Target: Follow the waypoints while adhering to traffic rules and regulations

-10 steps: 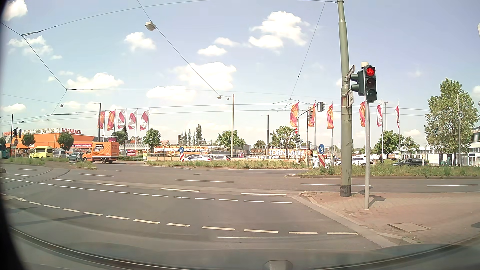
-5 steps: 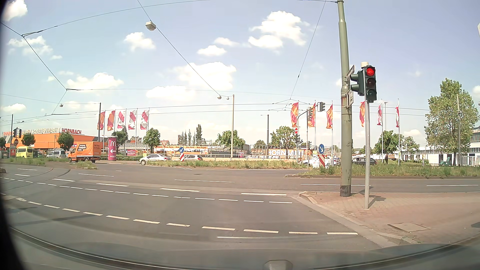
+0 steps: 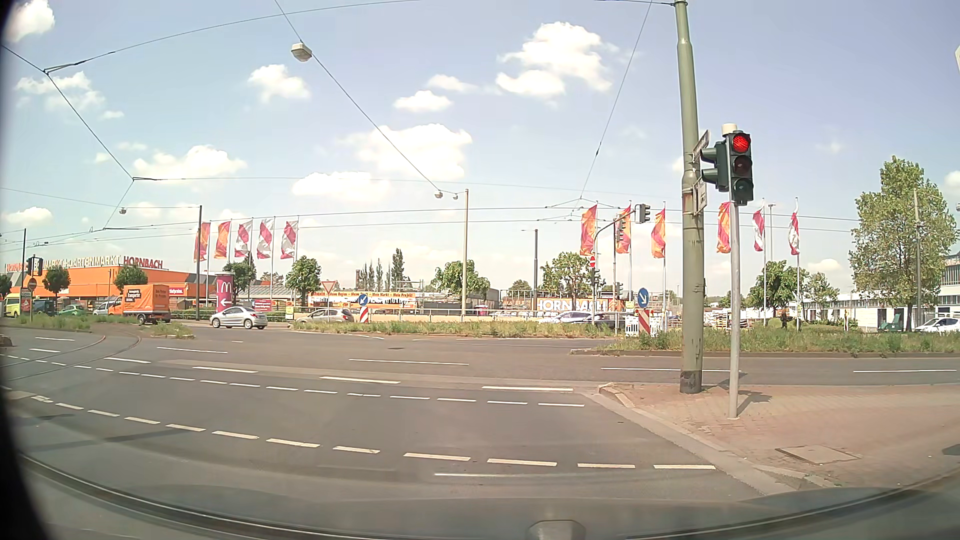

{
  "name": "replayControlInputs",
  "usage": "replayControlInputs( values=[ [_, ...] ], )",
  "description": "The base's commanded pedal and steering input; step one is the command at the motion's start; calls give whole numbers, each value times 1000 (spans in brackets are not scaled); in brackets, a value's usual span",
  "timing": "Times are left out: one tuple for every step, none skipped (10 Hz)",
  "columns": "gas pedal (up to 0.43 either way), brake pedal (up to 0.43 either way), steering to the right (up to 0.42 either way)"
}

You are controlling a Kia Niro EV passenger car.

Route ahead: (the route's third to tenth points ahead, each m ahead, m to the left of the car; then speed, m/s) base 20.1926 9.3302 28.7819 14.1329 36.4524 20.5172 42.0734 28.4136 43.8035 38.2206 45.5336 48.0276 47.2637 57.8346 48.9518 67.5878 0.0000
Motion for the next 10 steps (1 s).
replayControlInputs(
  values=[
    [0,348,-48],
    [0,348,-48],
    [0,348,-48],
    [0,348,-48],
    [0,348,-49],
    [0,348,-49],
    [0,348,-49],
    [0,348,-49],
    [0,348,-48],
    [0,348,-48]
  ],
)
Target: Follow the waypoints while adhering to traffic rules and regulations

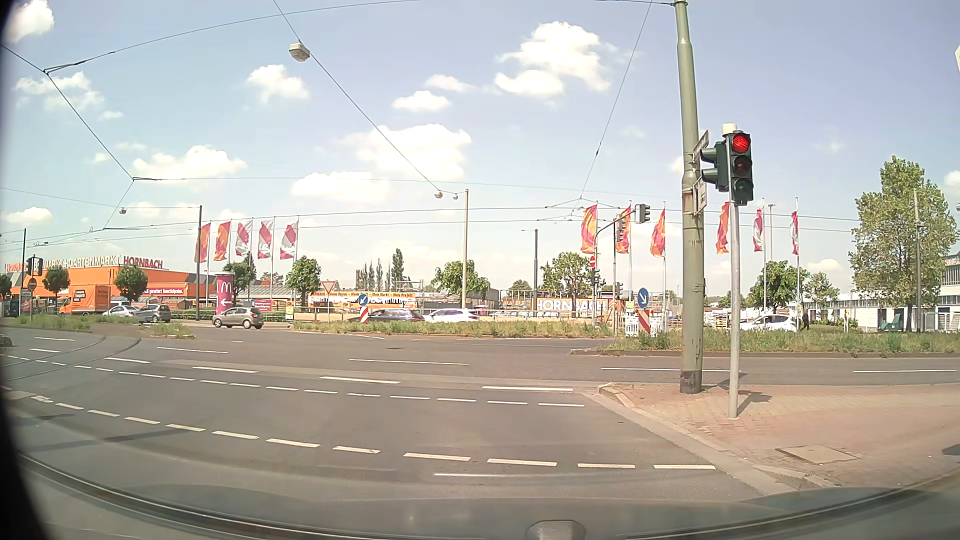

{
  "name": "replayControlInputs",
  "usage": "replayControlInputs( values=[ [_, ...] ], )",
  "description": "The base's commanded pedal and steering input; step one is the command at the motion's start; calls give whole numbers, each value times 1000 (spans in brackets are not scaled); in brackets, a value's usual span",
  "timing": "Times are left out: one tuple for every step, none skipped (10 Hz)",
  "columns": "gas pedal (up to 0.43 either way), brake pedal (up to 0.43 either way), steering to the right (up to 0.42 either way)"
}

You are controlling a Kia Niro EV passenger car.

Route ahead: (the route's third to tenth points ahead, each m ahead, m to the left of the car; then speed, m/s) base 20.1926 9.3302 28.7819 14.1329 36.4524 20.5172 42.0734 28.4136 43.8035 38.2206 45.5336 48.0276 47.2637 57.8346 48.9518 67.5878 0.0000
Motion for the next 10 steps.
replayControlInputs(
  values=[
    [0,348,-49],
    [0,348,-48],
    [0,348,-48],
    [0,348,-48],
    [0,348,-48],
    [0,348,-48],
    [0,348,-48],
    [0,348,-48],
    [0,348,-48],
    [0,348,-49]
  ],
)
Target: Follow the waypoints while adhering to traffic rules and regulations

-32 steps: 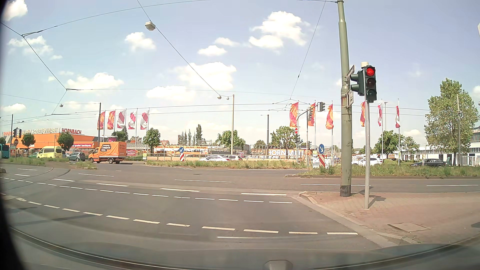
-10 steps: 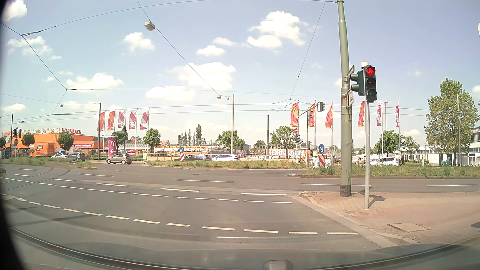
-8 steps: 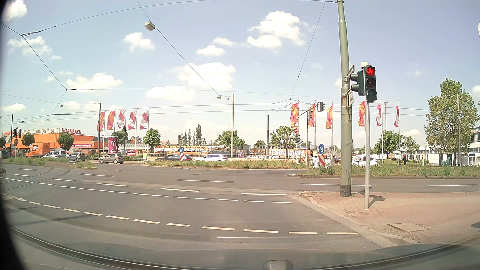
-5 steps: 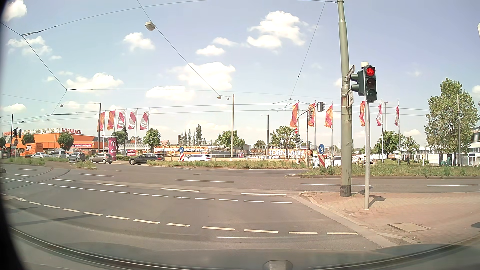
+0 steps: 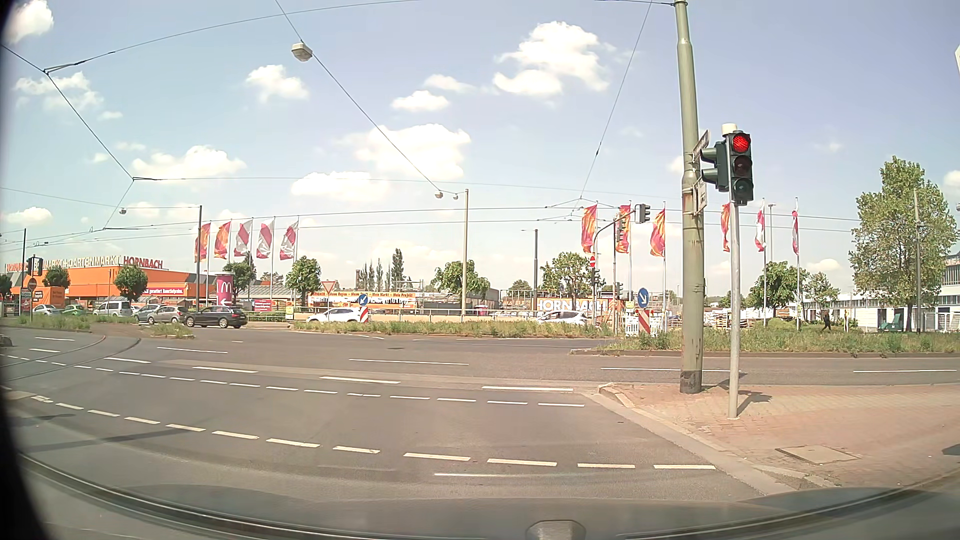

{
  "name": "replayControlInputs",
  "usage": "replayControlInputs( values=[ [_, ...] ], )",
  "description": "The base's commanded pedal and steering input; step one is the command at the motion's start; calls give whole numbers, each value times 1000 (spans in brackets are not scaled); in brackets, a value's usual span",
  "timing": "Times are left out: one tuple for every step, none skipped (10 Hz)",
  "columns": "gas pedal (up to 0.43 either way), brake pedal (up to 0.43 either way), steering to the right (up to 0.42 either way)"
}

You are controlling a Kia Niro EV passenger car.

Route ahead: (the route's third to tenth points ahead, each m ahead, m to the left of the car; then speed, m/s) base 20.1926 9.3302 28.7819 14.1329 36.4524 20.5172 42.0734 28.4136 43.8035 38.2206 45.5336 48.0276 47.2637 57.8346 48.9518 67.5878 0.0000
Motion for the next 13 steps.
replayControlInputs(
  values=[
    [0,348,-48],
    [0,348,-48],
    [0,348,-48],
    [0,348,-48],
    [0,348,-48],
    [0,348,-48],
    [0,348,-49],
    [0,348,-48],
    [0,348,-48],
    [0,348,-48],
    [0,348,-49],
    [0,348,-48],
    [0,348,-49]
  ],
)
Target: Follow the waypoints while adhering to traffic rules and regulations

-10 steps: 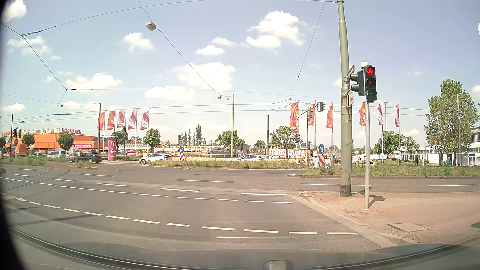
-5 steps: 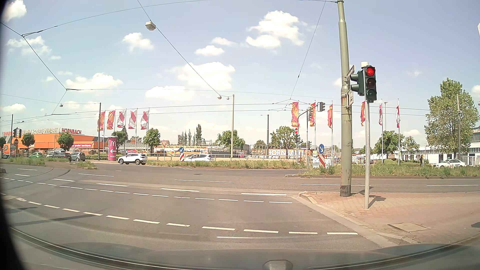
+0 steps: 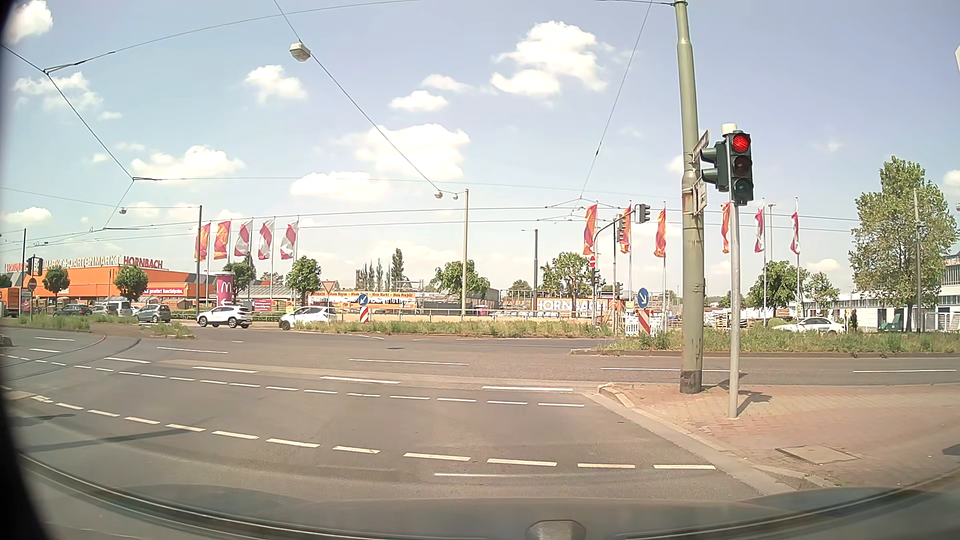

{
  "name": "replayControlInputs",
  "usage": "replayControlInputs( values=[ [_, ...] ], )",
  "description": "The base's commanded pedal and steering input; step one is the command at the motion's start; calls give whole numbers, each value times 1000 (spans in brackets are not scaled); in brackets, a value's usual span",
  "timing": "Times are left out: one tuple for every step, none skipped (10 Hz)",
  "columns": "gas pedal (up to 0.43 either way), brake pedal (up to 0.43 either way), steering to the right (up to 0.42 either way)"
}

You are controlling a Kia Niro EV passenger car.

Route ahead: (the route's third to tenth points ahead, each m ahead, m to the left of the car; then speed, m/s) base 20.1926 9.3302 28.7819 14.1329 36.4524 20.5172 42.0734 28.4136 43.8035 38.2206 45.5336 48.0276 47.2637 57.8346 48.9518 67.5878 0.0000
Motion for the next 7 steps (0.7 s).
replayControlInputs(
  values=[
    [0,348,-48],
    [0,348,-49],
    [0,348,-48],
    [0,348,-49],
    [0,348,-48],
    [0,348,-49],
    [0,348,-48]
  ],
)
